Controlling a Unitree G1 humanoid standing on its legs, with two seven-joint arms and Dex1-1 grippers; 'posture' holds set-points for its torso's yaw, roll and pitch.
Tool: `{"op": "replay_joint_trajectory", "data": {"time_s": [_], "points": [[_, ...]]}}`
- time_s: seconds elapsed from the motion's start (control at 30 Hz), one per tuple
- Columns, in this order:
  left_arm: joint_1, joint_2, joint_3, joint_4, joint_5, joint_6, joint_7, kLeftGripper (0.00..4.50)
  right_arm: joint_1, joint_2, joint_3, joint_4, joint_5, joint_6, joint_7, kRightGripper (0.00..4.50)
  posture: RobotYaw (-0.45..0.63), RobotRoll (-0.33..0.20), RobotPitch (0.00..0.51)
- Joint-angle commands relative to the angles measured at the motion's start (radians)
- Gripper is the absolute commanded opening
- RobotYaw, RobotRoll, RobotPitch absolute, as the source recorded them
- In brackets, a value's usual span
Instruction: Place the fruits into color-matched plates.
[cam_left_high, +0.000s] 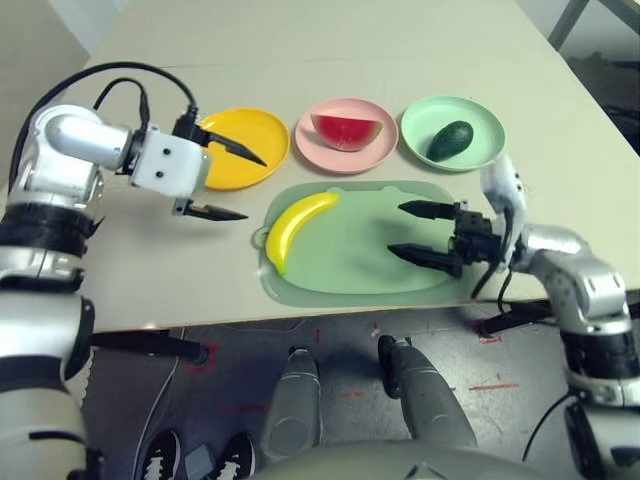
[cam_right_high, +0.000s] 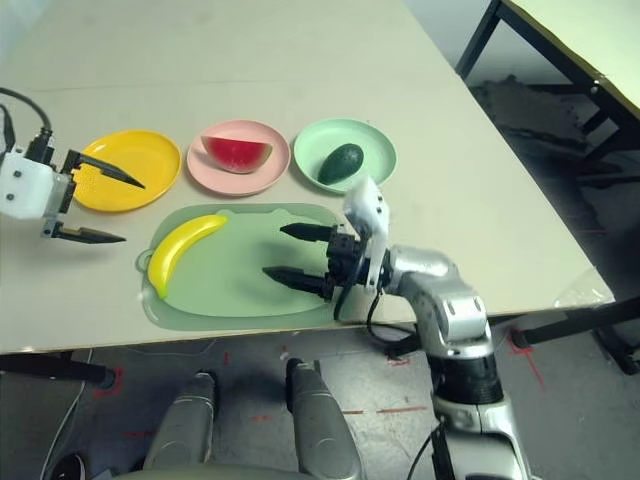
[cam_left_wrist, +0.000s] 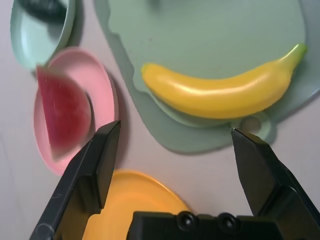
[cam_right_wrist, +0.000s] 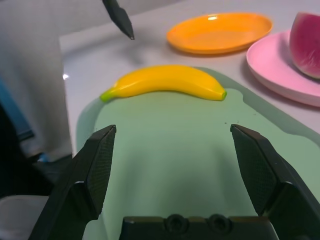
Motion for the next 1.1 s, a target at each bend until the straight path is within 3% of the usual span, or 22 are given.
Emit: {"op": "replay_joint_trajectory", "data": {"time_s": [0.03, 0.23, 0.6, 1.1], "points": [[-0.050, -0.006, -0.121, 0.025, -0.029, -0.109, -0.010, 4.50, 0.042, 0.004, 0.043, 0.049, -0.050, -0.226, 0.031, 4.45, -0.07, 0.000, 0.227], [-0.146, -0.051, -0.298, 0.068, -0.067, -0.256, -0.010, 4.50, 0.046, 0.025, 0.048, 0.151, -0.042, -0.448, 0.025, 4.45, -0.10, 0.000, 0.226], [-0.214, -0.041, -0.542, 0.114, -0.100, -0.402, -0.010, 4.50, 0.076, 0.012, 0.078, 0.163, -0.036, -0.499, -0.013, 4.45, -0.13, 0.000, 0.224], [-0.186, -0.133, -0.588, 0.196, -0.086, -0.432, -0.010, 4.50, 0.101, -0.003, 0.111, 0.160, -0.039, -0.511, -0.043, 4.45, -0.16, 0.000, 0.223]]}}
